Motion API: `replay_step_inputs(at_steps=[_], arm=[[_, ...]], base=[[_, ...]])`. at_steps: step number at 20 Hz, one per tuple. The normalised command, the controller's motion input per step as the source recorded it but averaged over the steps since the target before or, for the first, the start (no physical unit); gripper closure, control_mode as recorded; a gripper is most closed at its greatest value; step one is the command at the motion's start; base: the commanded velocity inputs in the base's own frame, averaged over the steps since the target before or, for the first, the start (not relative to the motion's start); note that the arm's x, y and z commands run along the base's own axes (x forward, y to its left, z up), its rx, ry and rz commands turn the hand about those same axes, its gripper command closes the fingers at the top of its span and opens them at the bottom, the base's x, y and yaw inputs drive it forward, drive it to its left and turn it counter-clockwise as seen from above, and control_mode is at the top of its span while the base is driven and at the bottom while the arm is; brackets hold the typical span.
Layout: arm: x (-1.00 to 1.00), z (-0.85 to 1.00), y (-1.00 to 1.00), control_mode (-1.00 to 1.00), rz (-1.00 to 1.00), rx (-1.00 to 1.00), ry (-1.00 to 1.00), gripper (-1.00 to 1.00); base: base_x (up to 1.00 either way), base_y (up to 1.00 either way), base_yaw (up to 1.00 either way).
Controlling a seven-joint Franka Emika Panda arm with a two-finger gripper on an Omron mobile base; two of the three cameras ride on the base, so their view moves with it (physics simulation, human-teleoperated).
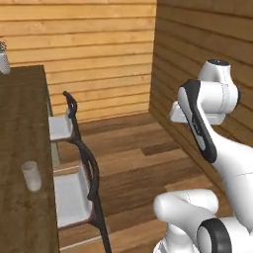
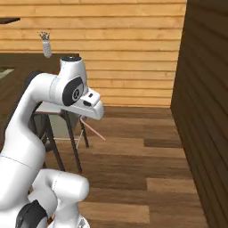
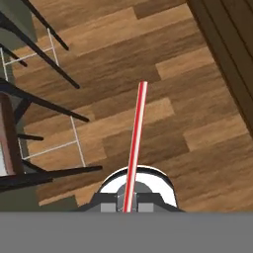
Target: Take a straw from the drawer in front and place it inside the glass cup on the dining counter.
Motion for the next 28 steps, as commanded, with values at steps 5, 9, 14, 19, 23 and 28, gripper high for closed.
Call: replay_step_inputs(at_steps=[5, 9, 14, 19, 23, 28], arm=[[0.00, 0.00, 0.00, 1.00, 0.00, 0.00, 0.00, 1.00], [0.00, 0.00, 0.00, 1.00, 0.00, 0.00, 0.00, 1.00], [0.00, 0.00, 0.00, 1.00, 0.00, 0.00, 0.00, 1.00], [0.00, 0.00, 0.00, 1.00, 0.00, 0.00, 0.00, 1.00], [0.00, 0.00, 0.00, 1.00, 0.00, 0.00, 0.00, 1.00], [0.00, 0.00, 0.00, 1.00, 0.00, 0.00, 0.00, 1.00]], base=[[0.52, -0.28, 0.83], [0.27, -0.44, 0.79], [0.12, -0.51, 0.77], [0.07, -0.52, 0.77], [0.03, -0.62, 0.73], [0.08, -0.75, 0.66]])
